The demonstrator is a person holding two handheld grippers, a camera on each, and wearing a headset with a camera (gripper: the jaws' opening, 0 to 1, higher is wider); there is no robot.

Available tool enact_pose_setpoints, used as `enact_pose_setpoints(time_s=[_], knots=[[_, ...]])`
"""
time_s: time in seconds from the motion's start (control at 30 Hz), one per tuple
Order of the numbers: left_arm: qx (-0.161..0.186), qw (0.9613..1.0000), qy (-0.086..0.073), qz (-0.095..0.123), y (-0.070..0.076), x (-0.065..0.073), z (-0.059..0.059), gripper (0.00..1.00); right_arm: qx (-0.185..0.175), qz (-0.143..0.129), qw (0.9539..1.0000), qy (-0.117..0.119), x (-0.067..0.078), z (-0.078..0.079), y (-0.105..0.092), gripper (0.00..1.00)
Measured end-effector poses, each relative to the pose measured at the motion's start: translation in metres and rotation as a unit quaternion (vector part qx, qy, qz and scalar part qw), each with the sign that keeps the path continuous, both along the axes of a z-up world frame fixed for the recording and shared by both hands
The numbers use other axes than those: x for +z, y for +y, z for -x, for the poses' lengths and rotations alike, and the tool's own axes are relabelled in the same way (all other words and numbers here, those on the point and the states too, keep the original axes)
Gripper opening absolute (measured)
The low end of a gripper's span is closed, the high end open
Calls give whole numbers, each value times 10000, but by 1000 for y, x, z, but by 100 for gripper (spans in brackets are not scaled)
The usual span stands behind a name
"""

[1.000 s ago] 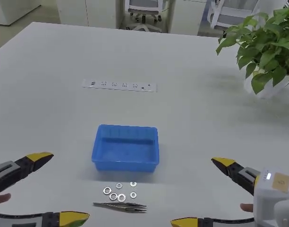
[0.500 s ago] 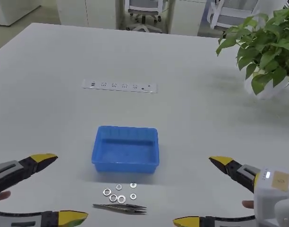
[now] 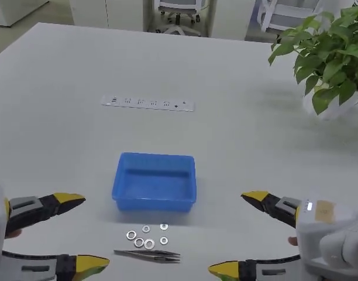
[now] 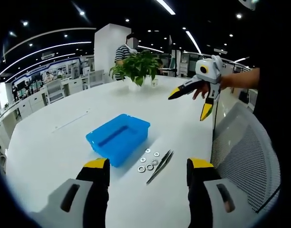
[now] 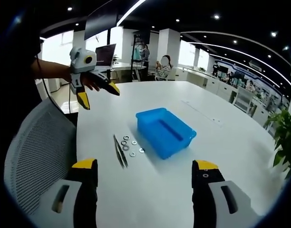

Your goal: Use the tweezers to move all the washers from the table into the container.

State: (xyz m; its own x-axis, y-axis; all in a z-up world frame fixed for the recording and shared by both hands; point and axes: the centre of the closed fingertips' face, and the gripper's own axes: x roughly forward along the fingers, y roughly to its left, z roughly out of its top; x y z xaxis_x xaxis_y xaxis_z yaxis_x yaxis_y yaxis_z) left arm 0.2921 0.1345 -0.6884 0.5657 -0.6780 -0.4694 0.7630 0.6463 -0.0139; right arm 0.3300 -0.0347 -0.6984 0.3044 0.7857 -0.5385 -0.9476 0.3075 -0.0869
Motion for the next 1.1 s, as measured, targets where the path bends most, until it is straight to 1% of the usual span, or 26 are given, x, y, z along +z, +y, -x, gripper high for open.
enact_pose_setpoints(time_s=[0.07,0.13,0.17,0.27,0.3,0.37,0.47,0.5,0.63,0.7,0.77,0.83,1.0,1.1], knots=[[-54,10000,36,-6,-1,-2,0,67,54,-10,10000,54,-3,1,3,80],[-150,9999,49,-56,-2,-5,0,65,148,-44,9998,80,-5,2,8,77],[-199,9997,72,-76,-3,-7,0,63,191,-37,9998,90,-6,3,10,76],[-314,9994,77,-109,-5,-9,1,59,314,3,9994,121,-12,4,15,73],[-368,9992,121,-106,-6,-11,1,57,374,16,9992,121,-13,5,17,72],[-435,9989,148,-125,-8,-14,1,55,496,37,9987,109,-16,5,22,69],[-570,9979,251,-201,-9,-22,2,50,651,103,9978,88,-20,5,27,66],[-600,9976,251,-231,-9,-24,2,49,719,142,9973,97,-22,6,28,65],[-757,9961,297,-334,-11,-32,1,44,882,196,9959,105,-28,7,33,60],[-802,9955,360,-359,-11,-36,1,43,974,225,9949,114,-32,9,36,58],[-873,9945,383,-432,-10,-41,0,40,1055,242,9941,115,-35,10,39,55],[-951,9933,451,-468,-11,-45,1,39,1109,243,9935,124,-37,11,43,54],[-1100,9907,535,-599,-13,-54,0,34,1287,303,9911,159,-45,13,51,49],[-1172,9894,582,-625,-15,-58,0,31,1406,373,9893,135,-49,14,54,46]])
